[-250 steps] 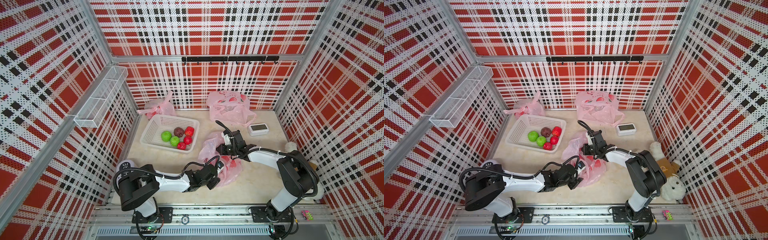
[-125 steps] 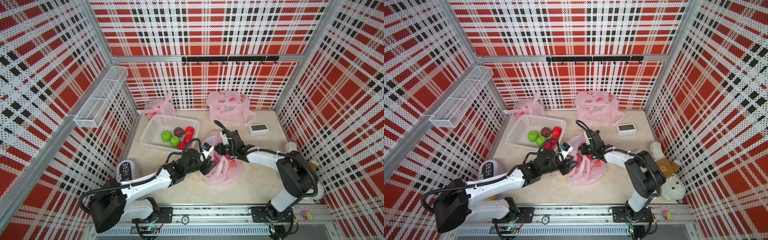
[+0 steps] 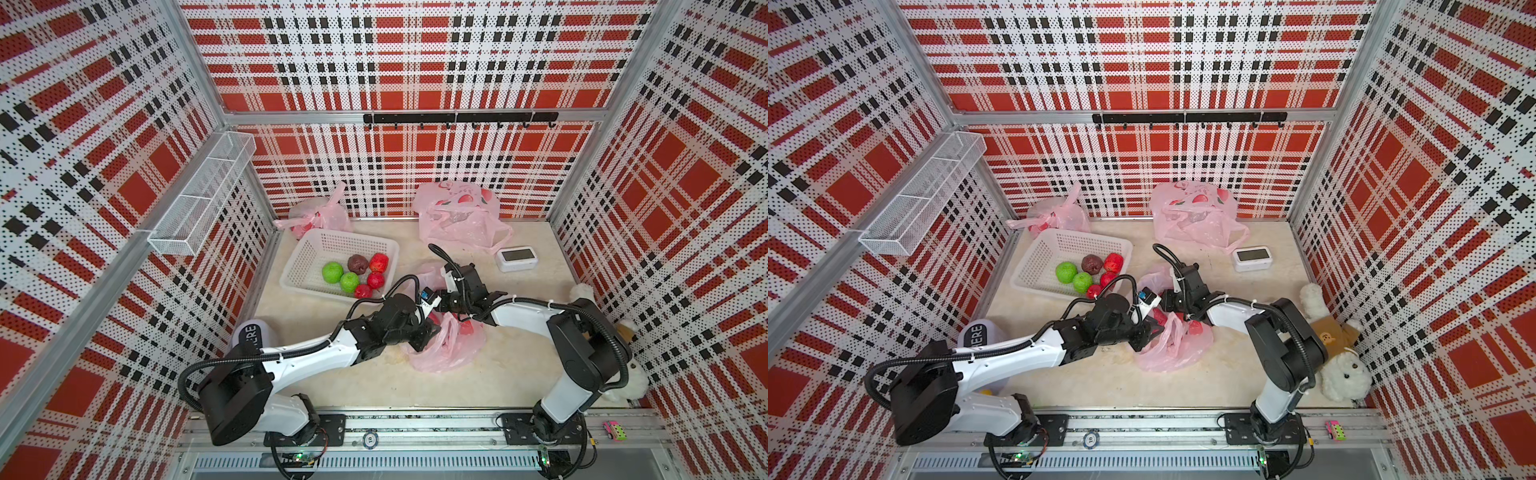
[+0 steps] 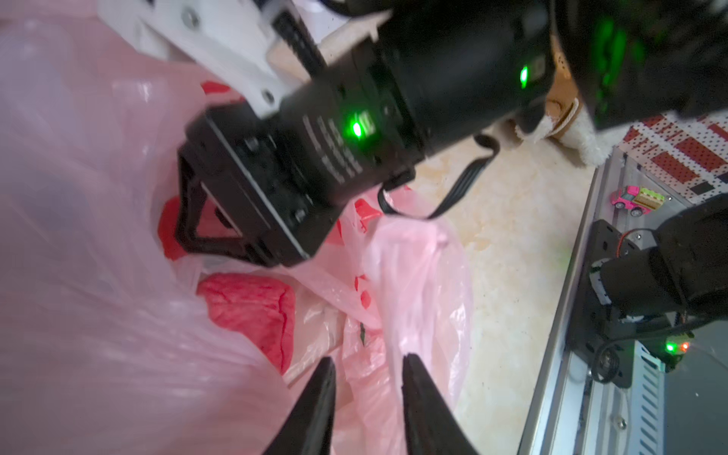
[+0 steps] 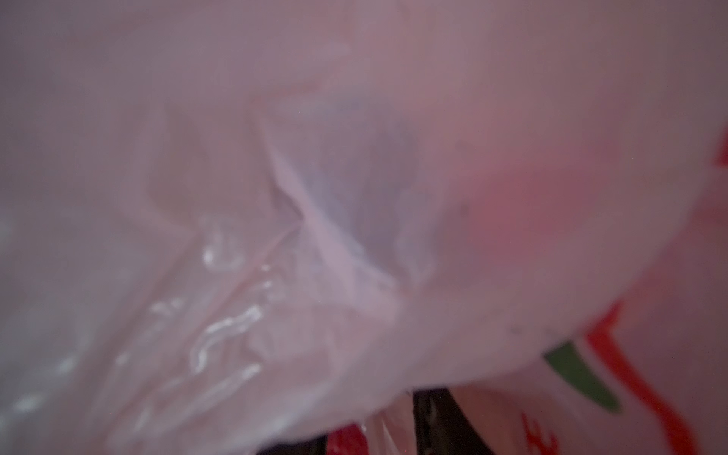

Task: Untie the knot of a plastic bag & take out the apple
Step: Pick up the apple from the plastic bag.

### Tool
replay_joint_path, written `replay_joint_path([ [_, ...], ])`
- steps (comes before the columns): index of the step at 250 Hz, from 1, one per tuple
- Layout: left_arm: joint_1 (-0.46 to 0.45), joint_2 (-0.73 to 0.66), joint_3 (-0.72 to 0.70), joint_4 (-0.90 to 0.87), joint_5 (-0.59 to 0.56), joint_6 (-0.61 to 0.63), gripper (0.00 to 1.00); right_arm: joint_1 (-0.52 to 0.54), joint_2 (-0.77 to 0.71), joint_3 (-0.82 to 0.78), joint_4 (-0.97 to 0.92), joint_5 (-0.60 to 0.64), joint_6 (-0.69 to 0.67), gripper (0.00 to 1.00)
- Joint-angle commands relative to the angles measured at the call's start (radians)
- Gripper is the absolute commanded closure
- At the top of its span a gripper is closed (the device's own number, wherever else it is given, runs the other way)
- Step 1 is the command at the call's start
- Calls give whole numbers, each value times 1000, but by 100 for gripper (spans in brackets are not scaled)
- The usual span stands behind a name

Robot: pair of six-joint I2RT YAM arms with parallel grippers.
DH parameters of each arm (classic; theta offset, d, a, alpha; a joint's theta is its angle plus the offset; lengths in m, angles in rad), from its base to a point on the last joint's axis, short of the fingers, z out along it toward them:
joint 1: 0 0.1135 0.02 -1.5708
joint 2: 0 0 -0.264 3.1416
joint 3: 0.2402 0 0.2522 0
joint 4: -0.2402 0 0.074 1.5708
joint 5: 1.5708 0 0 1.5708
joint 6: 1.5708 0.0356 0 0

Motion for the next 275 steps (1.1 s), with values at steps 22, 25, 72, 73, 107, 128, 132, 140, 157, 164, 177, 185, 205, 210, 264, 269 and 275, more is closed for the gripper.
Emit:
replay_joint_path([
  [22, 0, 81, 114, -71, -49, 58, 68, 4, -59, -56, 108, -5, -3, 46],
  [25, -2, 87, 119, -76, -51, 63, 68, 4, -65, -59, 108, -3, -4, 45],
  [72, -8, 164, 155, -116, -101, 164, 65, 0, -156, -75, 54, 42, -27, 43],
  [73, -8, 166, 157, -118, -103, 166, 65, 0, -157, -75, 52, 43, -27, 43],
  [107, 5, 224, 202, -169, -147, 211, 59, 0, -220, -91, 11, 58, -39, 43],
  [128, 13, 240, 217, -191, -166, 228, 54, 0, -261, -99, -21, 66, -52, 43],
  [132, 15, 240, 216, -191, -167, 231, 54, -1, -267, -99, -29, 67, -54, 43],
  [140, 20, 233, 215, -189, -152, 234, 52, -1, -279, -103, -41, 66, -56, 43],
  [157, 37, 197, 190, -152, -73, 233, 47, -1, -305, -119, -61, 63, -53, 43],
  [164, 43, 174, 172, -128, -26, 237, 45, -1, -318, -128, -68, 58, -46, 43],
  [177, 51, 125, 140, -92, 54, 251, 39, 0, -341, -154, -75, 44, -28, 43],
  [185, 57, 95, 129, -88, 98, 263, 37, 1, -363, -171, -79, 36, -13, 42],
  [205, 60, 19, 103, -90, 153, 280, 33, 8, -425, -224, -75, 12, 9, 42],
  [210, 62, 0, 96, -90, 161, 280, 32, 10, -443, -239, -71, 3, 12, 42],
  [264, 136, -80, 73, -108, 241, 193, 35, 16, -695, -379, -58, 12, 18, 40],
  [269, 141, -80, 70, -103, 247, 185, 36, 15, -720, -386, -61, 18, 18, 39],
  [275, 146, -78, 68, -100, 252, 176, 37, 16, -746, -393, -62, 21, 16, 39],
])
